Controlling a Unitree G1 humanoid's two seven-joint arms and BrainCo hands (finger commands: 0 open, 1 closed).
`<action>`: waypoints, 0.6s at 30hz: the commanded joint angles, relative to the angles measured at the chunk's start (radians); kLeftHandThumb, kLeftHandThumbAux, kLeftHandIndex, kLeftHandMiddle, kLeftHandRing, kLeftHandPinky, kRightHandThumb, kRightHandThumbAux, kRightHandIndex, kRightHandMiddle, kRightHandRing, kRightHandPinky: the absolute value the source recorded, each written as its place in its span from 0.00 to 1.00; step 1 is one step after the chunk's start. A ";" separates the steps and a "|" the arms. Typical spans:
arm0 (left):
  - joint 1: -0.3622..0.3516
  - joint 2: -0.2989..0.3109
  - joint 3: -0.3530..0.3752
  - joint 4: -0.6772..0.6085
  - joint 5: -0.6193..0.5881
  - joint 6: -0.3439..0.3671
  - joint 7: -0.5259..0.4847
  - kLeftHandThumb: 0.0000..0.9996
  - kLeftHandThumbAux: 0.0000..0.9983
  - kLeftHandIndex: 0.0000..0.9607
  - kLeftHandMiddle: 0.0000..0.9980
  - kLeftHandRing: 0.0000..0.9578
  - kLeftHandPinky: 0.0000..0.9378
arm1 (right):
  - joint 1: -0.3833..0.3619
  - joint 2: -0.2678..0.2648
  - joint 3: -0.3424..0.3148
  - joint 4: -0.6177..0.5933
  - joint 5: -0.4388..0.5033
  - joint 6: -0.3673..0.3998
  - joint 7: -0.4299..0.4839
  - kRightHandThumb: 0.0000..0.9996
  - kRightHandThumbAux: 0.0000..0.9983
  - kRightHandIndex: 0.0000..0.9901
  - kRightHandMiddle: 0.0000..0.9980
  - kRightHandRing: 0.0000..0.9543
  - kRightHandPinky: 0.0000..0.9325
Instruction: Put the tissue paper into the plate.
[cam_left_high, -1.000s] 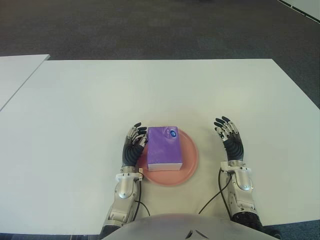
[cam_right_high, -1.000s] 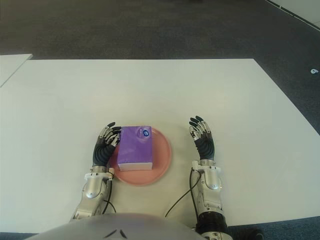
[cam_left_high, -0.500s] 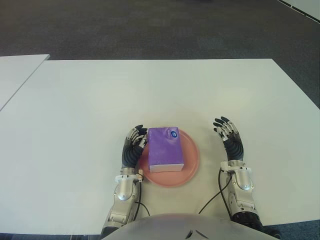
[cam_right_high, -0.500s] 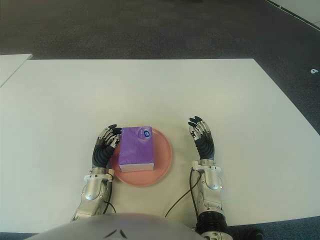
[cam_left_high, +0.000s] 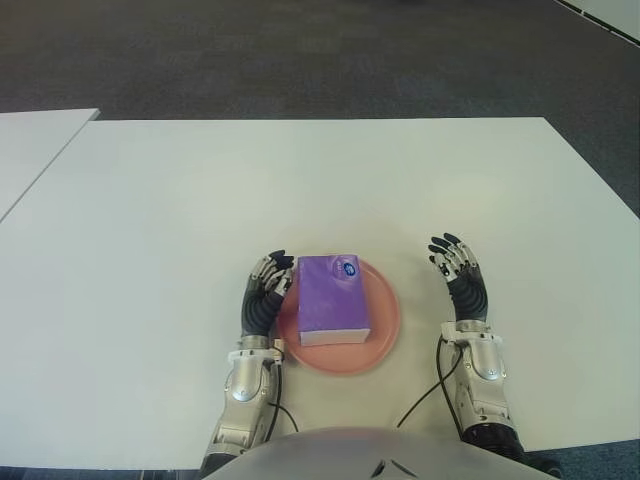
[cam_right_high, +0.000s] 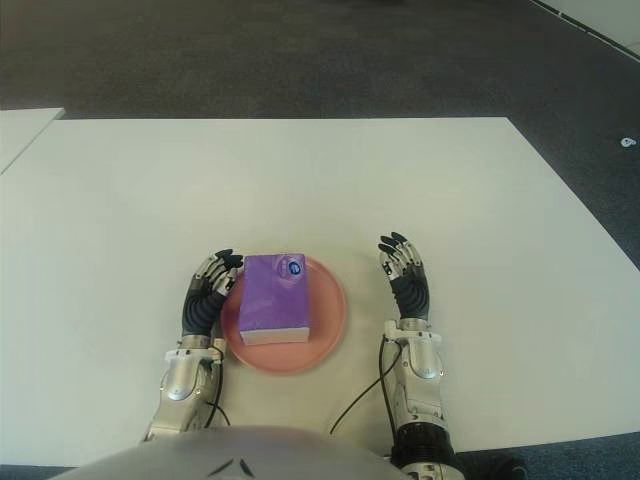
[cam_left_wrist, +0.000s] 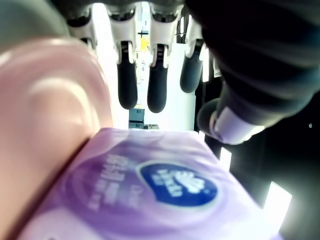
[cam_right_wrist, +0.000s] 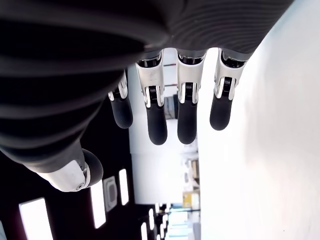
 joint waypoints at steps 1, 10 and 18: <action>0.014 -0.024 0.016 0.006 -0.034 0.024 -0.027 0.22 0.63 0.29 0.33 0.33 0.38 | 0.040 0.020 0.008 0.039 -0.002 0.043 -0.007 0.36 0.58 0.18 0.27 0.26 0.27; 0.009 -0.023 0.042 0.015 -0.034 0.005 -0.030 0.22 0.62 0.28 0.33 0.34 0.37 | 0.046 0.025 0.013 0.036 -0.015 0.035 -0.014 0.33 0.59 0.17 0.26 0.26 0.26; 0.009 -0.009 0.071 0.019 -0.014 -0.013 -0.024 0.22 0.59 0.27 0.32 0.33 0.37 | 0.052 0.029 0.019 0.029 -0.021 0.033 -0.021 0.32 0.59 0.17 0.26 0.25 0.26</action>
